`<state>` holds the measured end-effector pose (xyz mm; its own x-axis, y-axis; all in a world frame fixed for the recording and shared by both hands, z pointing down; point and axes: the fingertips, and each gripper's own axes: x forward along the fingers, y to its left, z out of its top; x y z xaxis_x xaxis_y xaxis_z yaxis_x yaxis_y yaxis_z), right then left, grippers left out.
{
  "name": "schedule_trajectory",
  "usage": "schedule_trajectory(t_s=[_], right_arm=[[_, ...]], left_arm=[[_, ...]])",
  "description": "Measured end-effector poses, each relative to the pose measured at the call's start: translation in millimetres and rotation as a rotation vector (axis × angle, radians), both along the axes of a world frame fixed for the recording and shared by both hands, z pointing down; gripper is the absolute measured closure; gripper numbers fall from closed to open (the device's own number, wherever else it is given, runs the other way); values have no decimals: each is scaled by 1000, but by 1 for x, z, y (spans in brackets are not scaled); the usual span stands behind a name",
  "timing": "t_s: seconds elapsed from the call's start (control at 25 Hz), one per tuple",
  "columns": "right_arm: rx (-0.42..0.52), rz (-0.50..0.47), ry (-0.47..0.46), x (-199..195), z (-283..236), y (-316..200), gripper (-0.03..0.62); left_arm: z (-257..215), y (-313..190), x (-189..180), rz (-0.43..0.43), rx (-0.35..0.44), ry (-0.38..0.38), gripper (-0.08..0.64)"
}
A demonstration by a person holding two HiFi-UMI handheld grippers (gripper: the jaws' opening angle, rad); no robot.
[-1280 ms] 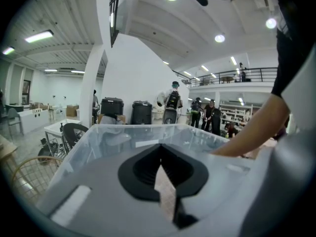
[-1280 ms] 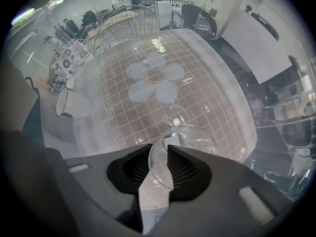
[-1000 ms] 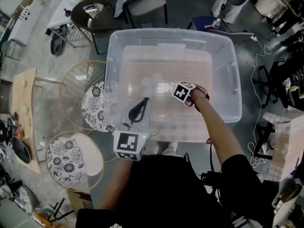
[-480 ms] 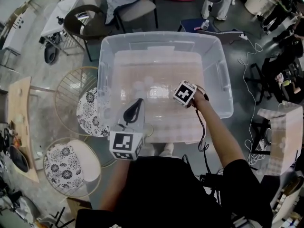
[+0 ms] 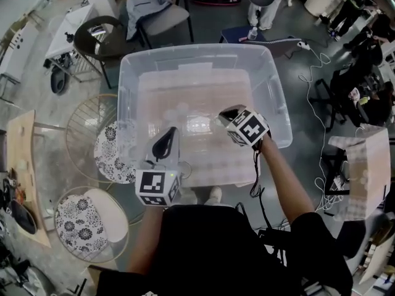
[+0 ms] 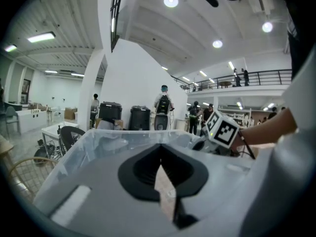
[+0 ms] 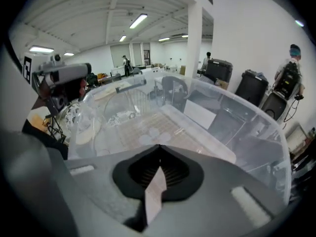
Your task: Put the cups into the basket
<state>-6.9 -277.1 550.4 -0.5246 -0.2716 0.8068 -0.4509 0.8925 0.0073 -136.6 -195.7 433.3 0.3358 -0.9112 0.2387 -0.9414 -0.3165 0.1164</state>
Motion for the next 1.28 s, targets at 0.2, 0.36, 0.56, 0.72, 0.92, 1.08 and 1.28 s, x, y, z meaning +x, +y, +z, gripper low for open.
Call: schedule_trajectory(t_s=[0.2,0.36,0.56,0.72,0.92,1.08,1.28], right_arm=[[115,96,-182,0,-60,8,589],[233,165,-371,1,-107,22,589],[315,188,-504,4,-135,43,591],[379,224,-585,11,-152,56,590],[534,272,-681,19,-175,74,591],[548,283,-711,19,-179,82,590],[532,266,-720,19,-178,91,589]], left_arm=[[-8,1,7,9,15,1,552],[-13,3,14,15,25,-3,552],[-20,5,18,21,49,-23,552],[-26,9,22,24,71,-17,552],[-33,16,29,30,94,-28,552],[-38,21,34,32,106,-36,552],[-42,29,41,39,120,-66,552]])
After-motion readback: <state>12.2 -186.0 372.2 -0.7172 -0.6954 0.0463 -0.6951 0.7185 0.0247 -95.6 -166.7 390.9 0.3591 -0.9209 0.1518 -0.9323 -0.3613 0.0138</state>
